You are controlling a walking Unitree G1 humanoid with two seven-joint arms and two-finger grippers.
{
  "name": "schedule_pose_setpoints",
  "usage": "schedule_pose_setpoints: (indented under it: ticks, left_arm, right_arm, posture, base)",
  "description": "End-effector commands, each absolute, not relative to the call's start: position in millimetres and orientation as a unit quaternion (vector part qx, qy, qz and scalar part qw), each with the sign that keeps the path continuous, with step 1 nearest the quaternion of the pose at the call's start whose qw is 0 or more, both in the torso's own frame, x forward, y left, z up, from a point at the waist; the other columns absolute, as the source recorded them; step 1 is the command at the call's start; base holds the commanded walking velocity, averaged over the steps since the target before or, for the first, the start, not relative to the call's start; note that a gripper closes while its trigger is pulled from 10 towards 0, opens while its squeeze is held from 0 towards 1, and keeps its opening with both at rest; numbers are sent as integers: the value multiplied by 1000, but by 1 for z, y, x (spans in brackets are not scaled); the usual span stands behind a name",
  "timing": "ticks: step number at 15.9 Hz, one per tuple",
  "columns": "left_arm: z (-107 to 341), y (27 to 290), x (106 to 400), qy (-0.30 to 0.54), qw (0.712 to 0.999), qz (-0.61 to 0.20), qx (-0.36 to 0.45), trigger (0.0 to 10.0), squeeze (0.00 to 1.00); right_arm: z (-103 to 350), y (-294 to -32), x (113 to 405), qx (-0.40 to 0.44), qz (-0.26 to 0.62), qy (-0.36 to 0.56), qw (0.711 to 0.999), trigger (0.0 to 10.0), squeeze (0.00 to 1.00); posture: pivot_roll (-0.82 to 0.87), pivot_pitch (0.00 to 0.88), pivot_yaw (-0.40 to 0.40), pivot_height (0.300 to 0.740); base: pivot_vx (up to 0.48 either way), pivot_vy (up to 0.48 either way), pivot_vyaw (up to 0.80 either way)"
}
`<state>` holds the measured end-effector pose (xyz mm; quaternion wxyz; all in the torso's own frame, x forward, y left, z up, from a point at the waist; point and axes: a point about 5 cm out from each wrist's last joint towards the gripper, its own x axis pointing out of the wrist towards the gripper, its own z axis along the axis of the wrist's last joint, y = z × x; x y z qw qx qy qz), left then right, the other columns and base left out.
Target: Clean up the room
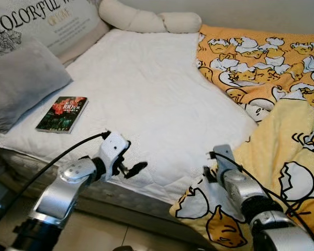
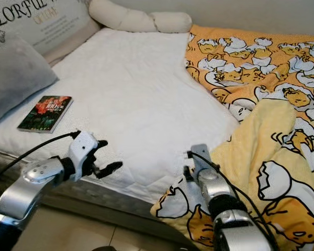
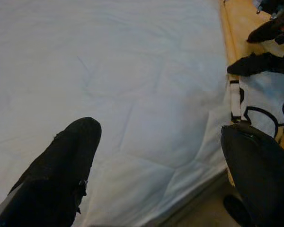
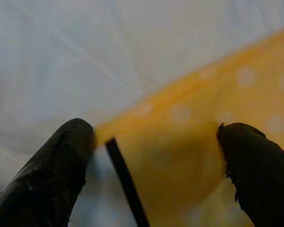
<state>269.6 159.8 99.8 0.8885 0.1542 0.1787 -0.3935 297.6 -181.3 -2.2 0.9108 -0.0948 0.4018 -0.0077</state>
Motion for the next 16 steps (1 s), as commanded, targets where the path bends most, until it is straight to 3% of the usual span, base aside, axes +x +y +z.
schedule_pose_setpoints:
  ticks: [1, 2, 3, 16]
  left_arm:
    - [102, 163, 267, 183, 883, -402, 155, 10000, 0]
    - [102, 164, 266, 186, 881, -405, 157, 10000, 0]
    - [102, 165, 265, 188, 880, -407, 157, 10000, 0]
    - [102, 166, 262, 205, 871, -418, 156, 10000, 0]
  right_arm:
    - [-4, -183, 298, -74, -21, 411, 908, 10000, 0]
    - [-7, -183, 296, -59, -29, 420, 905, 5569, 0]
    - [-10, -184, 293, -61, -29, 427, 902, 0, 0]
    - [-20, -190, 282, -51, -26, 436, 898, 0, 0]
  posture:
    - [107, 0, 17, 740]
    - [111, 0, 14, 740]
    - [113, 0, 14, 740]
    - [104, 0, 28, 740]
  base:
    - [0, 0, 0]
    - [0, 0, 0]
    - [0, 0, 0]
    - [0, 0, 0]
